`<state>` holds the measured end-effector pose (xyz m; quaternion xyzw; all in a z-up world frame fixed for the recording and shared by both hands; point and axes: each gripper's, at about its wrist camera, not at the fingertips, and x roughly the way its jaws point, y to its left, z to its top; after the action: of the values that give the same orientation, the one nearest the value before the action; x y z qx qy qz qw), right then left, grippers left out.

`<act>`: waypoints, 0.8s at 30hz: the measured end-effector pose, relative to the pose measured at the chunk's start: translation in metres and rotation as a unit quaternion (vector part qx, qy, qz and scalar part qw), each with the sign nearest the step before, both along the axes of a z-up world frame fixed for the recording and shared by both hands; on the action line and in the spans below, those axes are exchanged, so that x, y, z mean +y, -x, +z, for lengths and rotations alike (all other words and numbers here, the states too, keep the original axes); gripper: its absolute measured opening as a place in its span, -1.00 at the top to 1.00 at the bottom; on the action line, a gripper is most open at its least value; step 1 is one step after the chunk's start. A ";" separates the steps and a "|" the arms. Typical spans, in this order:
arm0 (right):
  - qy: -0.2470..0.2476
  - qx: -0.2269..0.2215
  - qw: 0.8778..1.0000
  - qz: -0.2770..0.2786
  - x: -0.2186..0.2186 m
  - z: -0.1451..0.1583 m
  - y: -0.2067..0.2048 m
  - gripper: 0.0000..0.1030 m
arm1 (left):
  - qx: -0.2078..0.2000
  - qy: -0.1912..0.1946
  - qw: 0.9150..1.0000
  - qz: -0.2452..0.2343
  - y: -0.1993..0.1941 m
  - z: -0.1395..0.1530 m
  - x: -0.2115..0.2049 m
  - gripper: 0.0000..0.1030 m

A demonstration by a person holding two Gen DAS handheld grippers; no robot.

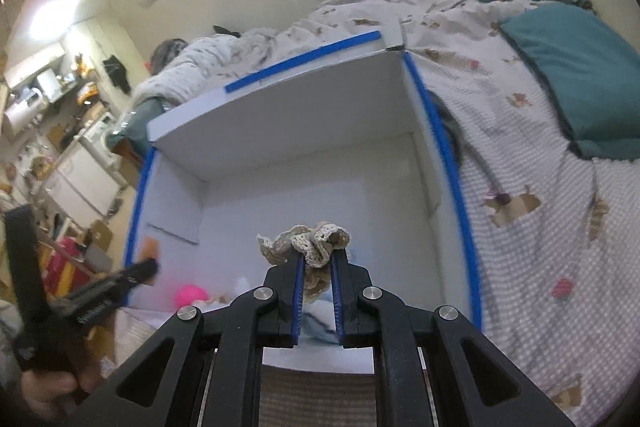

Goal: Organize soft objects

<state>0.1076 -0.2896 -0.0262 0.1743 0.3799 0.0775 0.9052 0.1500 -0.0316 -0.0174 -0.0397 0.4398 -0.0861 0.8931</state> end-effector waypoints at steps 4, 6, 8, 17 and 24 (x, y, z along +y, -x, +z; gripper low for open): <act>-0.014 -0.010 0.999 0.031 0.010 0.001 0.001 0.73 | -0.005 -0.003 1.000 -0.022 0.005 0.001 -0.009 0.84; -0.028 -0.007 0.998 0.049 0.015 -0.001 0.000 0.64 | 0.000 0.003 0.999 -0.038 0.007 0.000 -0.014 0.72; -0.037 0.004 0.997 0.064 0.020 -0.004 -0.002 0.25 | 0.004 0.012 0.999 -0.051 0.009 0.000 -0.018 0.54; -0.035 0.015 0.998 0.048 0.018 -0.008 -0.001 -0.59 | -0.017 -0.021 0.999 -0.035 0.019 0.005 -0.020 -0.39; 0.009 0.028 0.999 0.023 0.018 -0.007 0.004 -0.86 | -0.039 -0.069 0.997 0.001 0.027 0.015 -0.006 -0.39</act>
<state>0.1035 -0.2713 -0.0327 0.1593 0.4094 0.0901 0.8938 0.1231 -0.0381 -0.0022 0.0246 0.4099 -0.0560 0.9101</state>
